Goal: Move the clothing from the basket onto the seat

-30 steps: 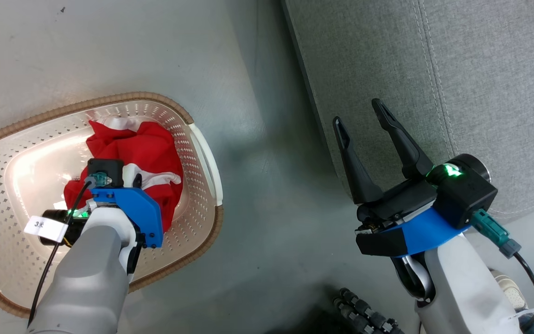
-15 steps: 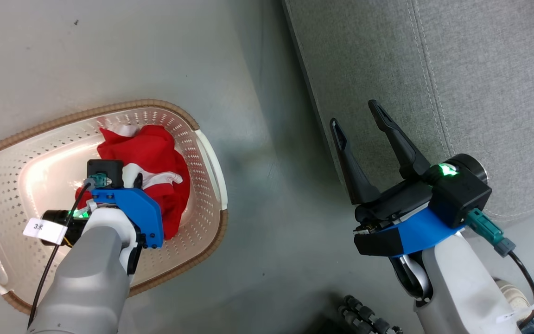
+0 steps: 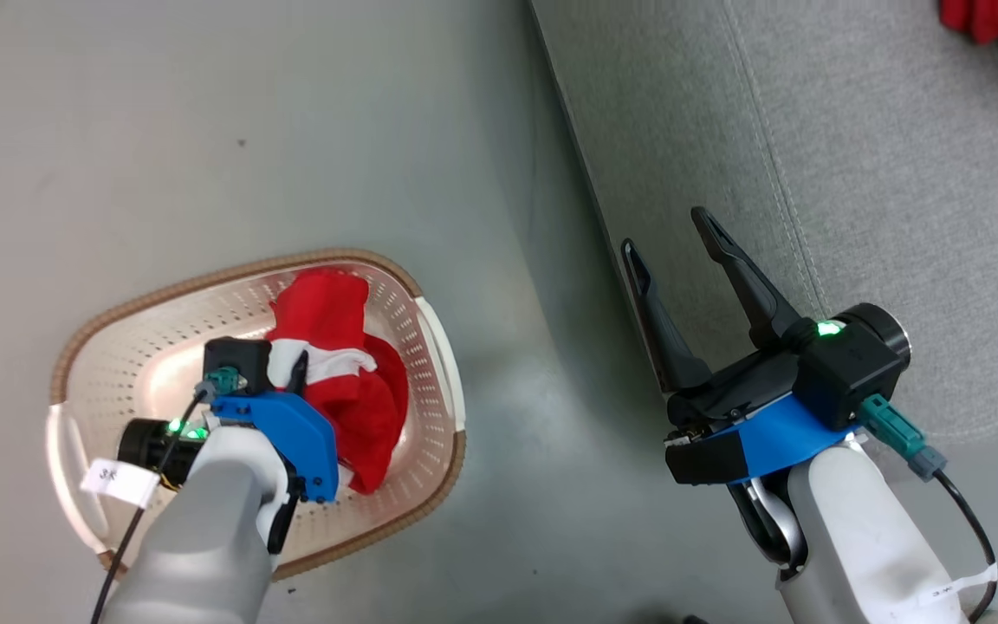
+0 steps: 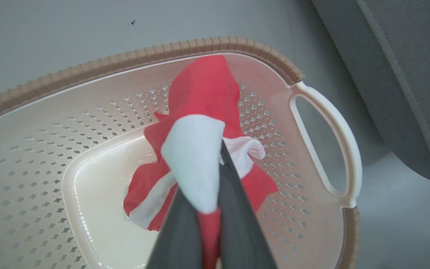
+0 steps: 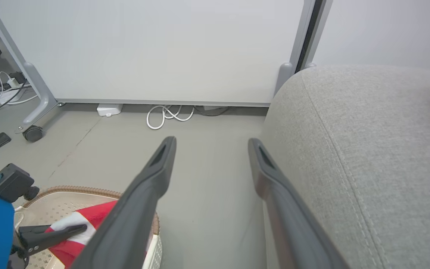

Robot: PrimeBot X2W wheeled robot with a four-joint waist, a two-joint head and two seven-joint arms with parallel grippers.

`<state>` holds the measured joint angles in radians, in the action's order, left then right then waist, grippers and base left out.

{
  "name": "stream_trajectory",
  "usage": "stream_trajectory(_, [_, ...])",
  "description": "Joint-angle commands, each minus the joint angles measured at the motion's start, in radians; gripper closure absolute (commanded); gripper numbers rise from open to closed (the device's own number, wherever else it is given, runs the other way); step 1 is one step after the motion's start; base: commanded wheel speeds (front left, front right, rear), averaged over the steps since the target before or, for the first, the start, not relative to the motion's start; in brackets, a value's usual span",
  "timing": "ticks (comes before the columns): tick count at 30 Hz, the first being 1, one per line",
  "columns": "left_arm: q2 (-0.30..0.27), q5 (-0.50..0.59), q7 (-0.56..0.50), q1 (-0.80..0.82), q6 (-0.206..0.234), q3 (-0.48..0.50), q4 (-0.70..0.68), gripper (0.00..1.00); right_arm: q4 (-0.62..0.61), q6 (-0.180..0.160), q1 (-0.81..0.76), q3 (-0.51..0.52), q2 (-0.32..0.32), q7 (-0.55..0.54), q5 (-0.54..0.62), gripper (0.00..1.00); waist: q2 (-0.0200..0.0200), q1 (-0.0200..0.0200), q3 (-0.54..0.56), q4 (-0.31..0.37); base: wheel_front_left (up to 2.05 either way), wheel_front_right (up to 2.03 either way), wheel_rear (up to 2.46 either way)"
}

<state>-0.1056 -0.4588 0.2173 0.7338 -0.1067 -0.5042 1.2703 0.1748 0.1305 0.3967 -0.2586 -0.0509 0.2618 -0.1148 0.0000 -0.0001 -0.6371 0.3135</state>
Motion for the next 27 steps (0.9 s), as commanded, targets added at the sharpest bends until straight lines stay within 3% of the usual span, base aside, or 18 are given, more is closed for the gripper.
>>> stream_trajectory(1, [0.008,-0.002,0.013,-0.019,-0.005,-0.006,-0.007,1.0,0.006,0.0,-0.017,0.003,0.001,0.001,0.004,0.0,0.0,0.0001,0.073,-0.04,0.0,0.0,0.0])
stream_trajectory(14, [0.044,0.014,0.048,-0.127,-0.019,-0.067,-0.1,1.0,0.033,0.0,-0.111,0.039,0.0,-0.051,0.049,0.0,0.0,0.0001,0.318,-0.164,0.0,0.0,0.0])
stream_trajectory(27, [0.05,0.052,0.049,-0.2,-0.023,-0.124,-0.307,1.0,0.003,0.0,-0.244,0.09,0.0,-0.109,0.052,0.0,0.0,0.0001,0.525,-0.259,0.0,0.0,0.0])
